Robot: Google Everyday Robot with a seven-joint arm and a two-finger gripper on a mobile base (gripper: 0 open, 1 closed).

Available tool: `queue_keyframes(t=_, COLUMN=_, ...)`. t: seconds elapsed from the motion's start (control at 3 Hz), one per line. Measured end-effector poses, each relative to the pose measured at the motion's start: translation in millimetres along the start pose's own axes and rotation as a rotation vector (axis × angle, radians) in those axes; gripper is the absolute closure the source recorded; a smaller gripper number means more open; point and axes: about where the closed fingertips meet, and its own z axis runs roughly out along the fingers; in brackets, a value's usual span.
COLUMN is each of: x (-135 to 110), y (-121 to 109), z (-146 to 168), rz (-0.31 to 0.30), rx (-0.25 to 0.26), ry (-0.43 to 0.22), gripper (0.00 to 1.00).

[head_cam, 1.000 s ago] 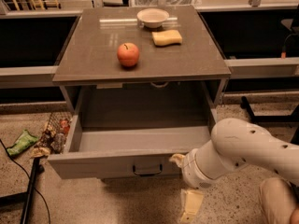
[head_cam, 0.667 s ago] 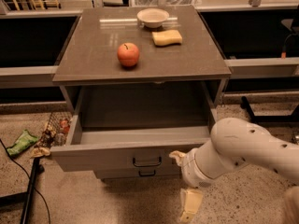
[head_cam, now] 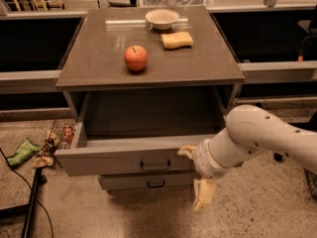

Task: Close top drawer

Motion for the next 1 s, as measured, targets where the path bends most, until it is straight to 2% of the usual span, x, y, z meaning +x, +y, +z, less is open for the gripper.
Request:
queue_keyframes(t=0.33, x=5.0, y=-30.6, z=-11.6, rz=-0.018, rx=0.049, ry=-0.019, gripper=0.19)
queue_keyframes(t=0.67, x=11.5, y=-57.1, z=-18.3, rz=-0.012, rx=0.095, ry=-0.026, gripper=0.42)
queue_keyframes(t=1.0, x=24.0, y=-78.8, z=-14.9, rz=0.023, rx=0.109, ry=-0.034, gripper=0.66)
